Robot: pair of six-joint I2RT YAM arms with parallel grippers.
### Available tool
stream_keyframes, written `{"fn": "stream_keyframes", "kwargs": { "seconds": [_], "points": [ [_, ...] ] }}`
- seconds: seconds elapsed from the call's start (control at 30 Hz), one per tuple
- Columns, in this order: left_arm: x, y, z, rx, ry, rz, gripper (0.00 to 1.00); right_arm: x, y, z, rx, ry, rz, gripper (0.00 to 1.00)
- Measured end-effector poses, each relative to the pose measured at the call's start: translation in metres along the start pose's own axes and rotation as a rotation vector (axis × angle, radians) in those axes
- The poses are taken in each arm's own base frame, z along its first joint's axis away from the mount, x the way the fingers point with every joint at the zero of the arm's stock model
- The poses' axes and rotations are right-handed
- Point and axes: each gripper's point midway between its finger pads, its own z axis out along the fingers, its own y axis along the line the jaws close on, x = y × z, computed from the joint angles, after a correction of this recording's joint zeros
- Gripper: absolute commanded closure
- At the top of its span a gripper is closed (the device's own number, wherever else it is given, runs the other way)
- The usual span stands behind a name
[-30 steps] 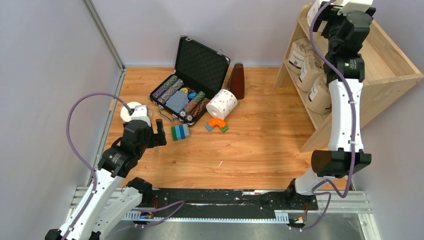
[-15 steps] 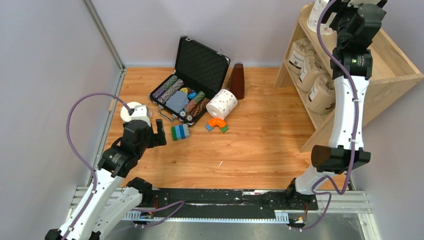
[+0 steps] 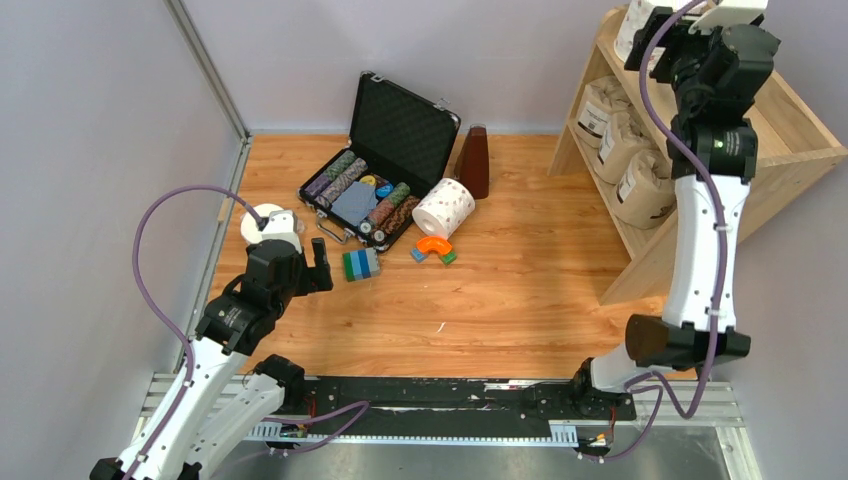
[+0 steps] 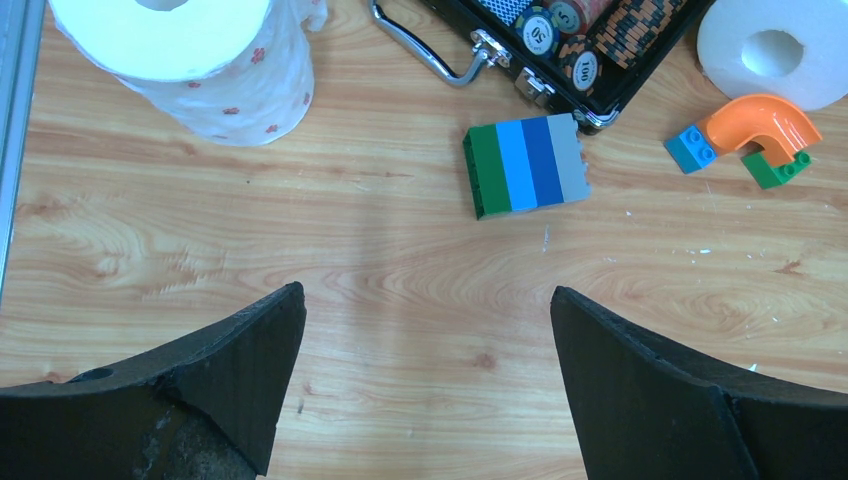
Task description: Place and organize the paper towels onto the shelf
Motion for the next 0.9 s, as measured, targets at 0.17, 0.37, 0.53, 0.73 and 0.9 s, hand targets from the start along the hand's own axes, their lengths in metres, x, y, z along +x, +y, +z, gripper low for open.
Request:
{"fn": "stream_keyframes", "kwargs": {
  "seconds": [0.17,0.37,0.53,0.73,0.9],
  "points": [
    [0.000,0.000,0.000,0.001,0.000,0.000,0.00,-0.012,0.043,-0.054,-0.115,-0.015,0.000,0.09],
    [0.000,-0.001,0.000,0.004,0.001,0.000,0.00,-0.002,0.128,-0.113,-0.305,-0.005,-0.053,0.09],
    [0.000,-0.001,0.000,0.004,0.002,0.000,0.00,0.059,0.187,-0.132,-0.380,0.127,-0.165,0.09],
    [0.000,-0.001,-0.001,0.008,-0.001,-0.001,0.00,0.164,0.243,-0.154,-0.463,0.342,-0.345,0.09],
    [0.000,-0.001,-0.001,0.009,-0.003,-0.001,0.00,0.236,0.270,-0.166,-0.502,0.494,-0.432,0.12]
  ]
}}
